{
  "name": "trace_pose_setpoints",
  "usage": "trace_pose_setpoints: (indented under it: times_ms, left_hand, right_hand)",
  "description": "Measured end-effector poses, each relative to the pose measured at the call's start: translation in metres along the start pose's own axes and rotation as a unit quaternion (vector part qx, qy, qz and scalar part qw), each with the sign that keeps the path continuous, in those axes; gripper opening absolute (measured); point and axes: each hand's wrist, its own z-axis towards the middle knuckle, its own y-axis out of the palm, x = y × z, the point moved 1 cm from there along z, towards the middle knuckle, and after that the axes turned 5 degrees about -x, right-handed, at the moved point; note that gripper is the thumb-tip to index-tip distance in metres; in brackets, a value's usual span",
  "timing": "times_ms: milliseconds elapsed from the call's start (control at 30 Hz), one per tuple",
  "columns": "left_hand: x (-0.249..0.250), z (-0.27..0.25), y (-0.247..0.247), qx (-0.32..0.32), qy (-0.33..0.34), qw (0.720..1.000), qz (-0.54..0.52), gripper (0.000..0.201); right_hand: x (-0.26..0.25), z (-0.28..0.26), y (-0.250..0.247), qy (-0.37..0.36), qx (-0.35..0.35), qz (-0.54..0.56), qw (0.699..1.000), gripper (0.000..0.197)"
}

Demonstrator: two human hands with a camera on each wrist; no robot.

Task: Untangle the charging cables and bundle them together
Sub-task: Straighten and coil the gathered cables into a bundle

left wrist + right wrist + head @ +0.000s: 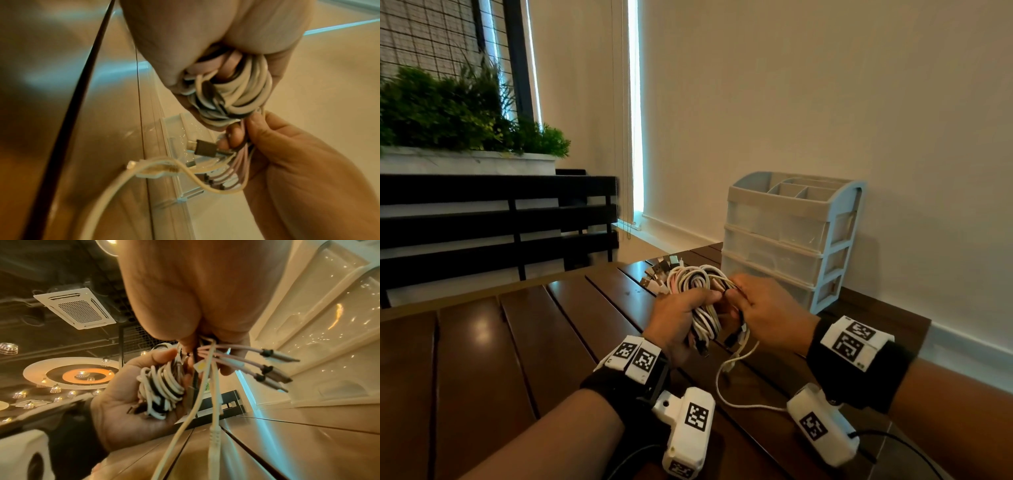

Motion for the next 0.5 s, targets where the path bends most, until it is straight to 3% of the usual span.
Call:
trace_pose_setpoints:
  times_ms: [167,333,500]
  left_hand:
    - [-0.003,0.000,0.003,-0.013,-0.003,1.000,-0.021,0.013]
    - [-0.005,0.002,0.005,-0.032,0.008,0.998,-0.046,0.021]
    - [-0.009,0.006,-0.003,-0.034,-0.021,0.995,-0.090,0.014]
  right_hand:
    - [-0.007,-0.001,0.006,-0.008,0.024,0.016,1.000,0.022]
    - [-0.017,0.000,0.007,-0.013,0.028,0.002,1.000,0.023]
    - [-0.017,0.005,0.005,-0.015,-0.036,-0.045,0.998,0.024]
